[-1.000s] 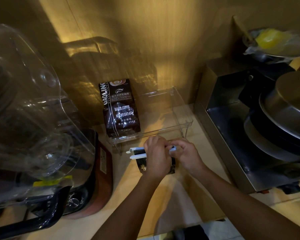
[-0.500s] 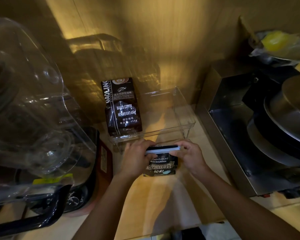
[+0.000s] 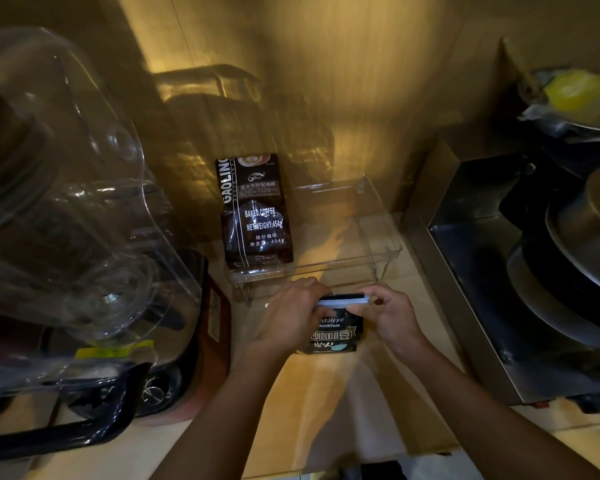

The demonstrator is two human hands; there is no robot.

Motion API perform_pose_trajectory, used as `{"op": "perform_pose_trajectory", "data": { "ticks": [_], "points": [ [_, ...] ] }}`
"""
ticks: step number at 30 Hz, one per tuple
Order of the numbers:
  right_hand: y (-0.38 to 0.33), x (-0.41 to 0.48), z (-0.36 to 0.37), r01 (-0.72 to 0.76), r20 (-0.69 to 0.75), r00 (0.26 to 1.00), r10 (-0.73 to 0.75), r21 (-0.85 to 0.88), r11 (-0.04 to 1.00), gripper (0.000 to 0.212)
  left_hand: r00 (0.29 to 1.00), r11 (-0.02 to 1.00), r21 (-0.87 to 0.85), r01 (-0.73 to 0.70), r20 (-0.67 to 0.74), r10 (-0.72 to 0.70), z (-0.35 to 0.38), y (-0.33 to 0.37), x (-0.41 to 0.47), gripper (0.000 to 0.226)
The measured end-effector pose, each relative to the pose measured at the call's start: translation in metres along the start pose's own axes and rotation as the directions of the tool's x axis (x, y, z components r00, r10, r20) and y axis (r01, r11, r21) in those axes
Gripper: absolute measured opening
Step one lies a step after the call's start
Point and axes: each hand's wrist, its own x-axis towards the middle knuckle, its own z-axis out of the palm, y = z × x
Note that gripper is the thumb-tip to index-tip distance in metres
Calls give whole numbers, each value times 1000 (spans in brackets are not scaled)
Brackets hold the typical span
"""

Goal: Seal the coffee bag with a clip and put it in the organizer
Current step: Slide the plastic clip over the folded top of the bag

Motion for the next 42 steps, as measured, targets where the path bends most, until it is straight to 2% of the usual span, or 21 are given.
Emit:
{"op": "perform_pose_trajectory", "data": {
  "ticks": [3,5,8,10,12,19,22,23,26,34,39,42],
  "points": [
    [0,0,-1,26,11,1000,-26,-58,998,31,999,999,-29,27,-40,-28,0,-1,1,19],
    [-2,3,-2,93,44,995,-84,-263,960,24,996,997,-39,70,-52,-72,0,0,2,18],
    [-5,9,-5,333,212,943,-257,-594,732,17,994,995,-30,91,-53,-92,1,2,3,18],
    [-8,11,-5,448,315,894,-319,-671,591,19,994,996,-37,84,-66,-86,1,5,2,15],
    [-10,12,-2,481,324,874,-363,-688,543,16,993,996,-44,78,-83,-82,2,7,1,11],
    [-10,8,5,508,349,858,-376,-676,533,19,992,992,-75,100,-70,-105,3,8,-4,12],
    [-10,7,1,509,351,859,-372,-658,555,36,989,986,-71,149,-6,-150,-3,4,-4,19],
    [-11,7,-2,489,340,871,-354,-660,571,36,984,981,-75,177,10,-177,-6,1,-4,20],
    [-12,11,-13,436,306,899,-312,-680,589,12,976,972,-81,220,22,-219,-13,-7,-6,20],
    [-7,14,-22,456,309,889,-338,-678,577,10,981,986,-43,164,110,-158,-14,-6,-3,24],
    [-9,16,-21,459,319,886,-337,-703,543,12,994,994,5,111,19,-111,-6,-6,-6,16],
    [-13,17,-18,480,354,873,-337,-751,454,19,994,994,12,106,-21,-106,-3,-8,-8,14]
  ]
}}
